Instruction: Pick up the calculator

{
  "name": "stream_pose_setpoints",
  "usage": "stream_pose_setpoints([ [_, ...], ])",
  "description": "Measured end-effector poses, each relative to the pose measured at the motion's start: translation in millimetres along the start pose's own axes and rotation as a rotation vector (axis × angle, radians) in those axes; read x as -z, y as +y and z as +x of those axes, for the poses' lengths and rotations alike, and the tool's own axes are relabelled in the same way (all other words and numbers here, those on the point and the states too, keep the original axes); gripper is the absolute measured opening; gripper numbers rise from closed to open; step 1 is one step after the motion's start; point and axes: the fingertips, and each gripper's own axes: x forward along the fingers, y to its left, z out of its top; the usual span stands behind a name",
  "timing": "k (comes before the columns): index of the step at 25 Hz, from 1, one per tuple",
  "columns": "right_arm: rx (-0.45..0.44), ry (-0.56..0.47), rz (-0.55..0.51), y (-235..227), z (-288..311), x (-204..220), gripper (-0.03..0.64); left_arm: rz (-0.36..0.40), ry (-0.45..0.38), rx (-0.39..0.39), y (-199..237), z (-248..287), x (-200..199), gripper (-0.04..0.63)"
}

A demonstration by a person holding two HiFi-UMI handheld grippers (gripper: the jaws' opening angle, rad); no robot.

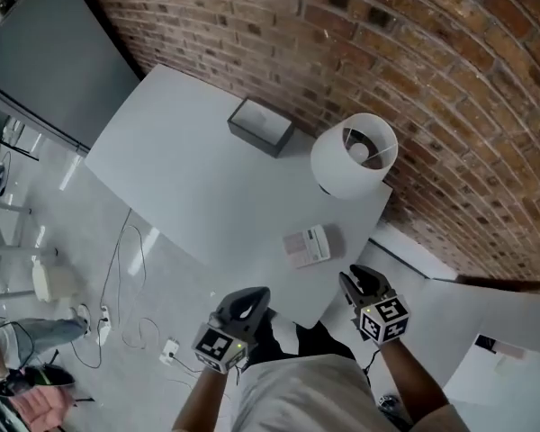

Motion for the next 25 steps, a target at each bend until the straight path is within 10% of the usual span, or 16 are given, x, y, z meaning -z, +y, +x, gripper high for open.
stream_pose_setpoints([
  [25,-0.229,0.343,0.122,-94.6,180.5,133.1,0.183,-0.199,0.081,-0.227,23.5,91.3,102.1,0.014],
])
